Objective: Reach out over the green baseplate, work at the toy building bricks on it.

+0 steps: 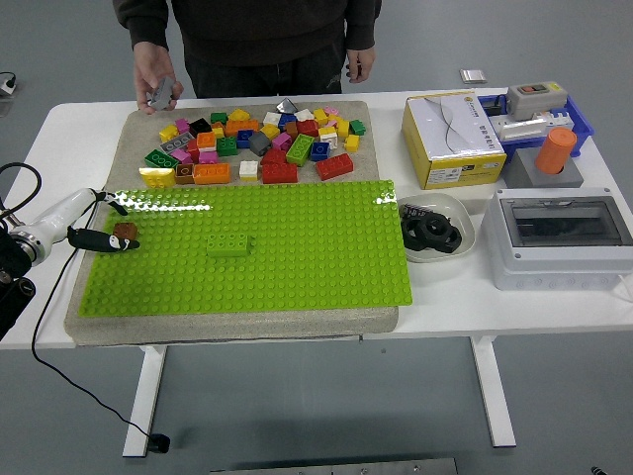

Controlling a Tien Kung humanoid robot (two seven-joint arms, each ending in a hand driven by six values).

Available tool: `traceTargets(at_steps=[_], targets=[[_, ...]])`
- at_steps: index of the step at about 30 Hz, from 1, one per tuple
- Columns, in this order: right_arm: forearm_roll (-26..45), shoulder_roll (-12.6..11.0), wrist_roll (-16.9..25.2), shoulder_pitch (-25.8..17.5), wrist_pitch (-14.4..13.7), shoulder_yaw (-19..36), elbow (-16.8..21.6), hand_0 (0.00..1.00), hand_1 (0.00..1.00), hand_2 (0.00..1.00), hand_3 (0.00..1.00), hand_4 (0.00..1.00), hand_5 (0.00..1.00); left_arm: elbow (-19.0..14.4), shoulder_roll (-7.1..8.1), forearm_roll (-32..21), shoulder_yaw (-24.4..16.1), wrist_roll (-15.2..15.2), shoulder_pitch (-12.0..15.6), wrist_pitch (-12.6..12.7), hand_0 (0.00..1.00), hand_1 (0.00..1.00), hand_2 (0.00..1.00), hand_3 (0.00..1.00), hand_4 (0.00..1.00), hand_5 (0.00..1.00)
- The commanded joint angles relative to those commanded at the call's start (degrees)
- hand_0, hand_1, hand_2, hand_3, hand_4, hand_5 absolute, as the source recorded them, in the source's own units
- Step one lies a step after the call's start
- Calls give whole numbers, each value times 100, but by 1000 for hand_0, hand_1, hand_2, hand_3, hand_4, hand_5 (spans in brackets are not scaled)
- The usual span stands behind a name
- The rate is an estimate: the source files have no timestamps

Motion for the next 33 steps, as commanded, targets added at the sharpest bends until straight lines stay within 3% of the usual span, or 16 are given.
traceTargets(at_steps=[13,14,19,20,26,33], targets=[[-15,-6,-4,-6,1,-29,0,685,612,728,714,739,823,93,-66,-16,6,-2,41,17,892,957,923,590,980,273],[-19,-6,-5,-7,1,-29,0,685,611,728,715,738,824,97,-75,-19,4,-4,45,22,892,957,922,580,940,269],[-28,-7,-7,-10,2,-30,0,685,611,728,715,738,824,122,-117,-38,-11,-10,63,87,892,957,922,580,940,269],[-28,-7,-7,-9,3,-31,0,685,611,728,716,739,825,124,-122,-41,-15,-11,65,105,891,952,911,572,888,259],[-14,-10,-4,3,5,-39,0,685,611,728,715,738,825,131,-139,-63,-43,-35,65,188,886,950,903,569,859,240],[8,-10,4,19,5,-50,0,685,611,728,715,738,825,155,-142,-68,-44,-33,58,233,885,950,904,569,872,240]])
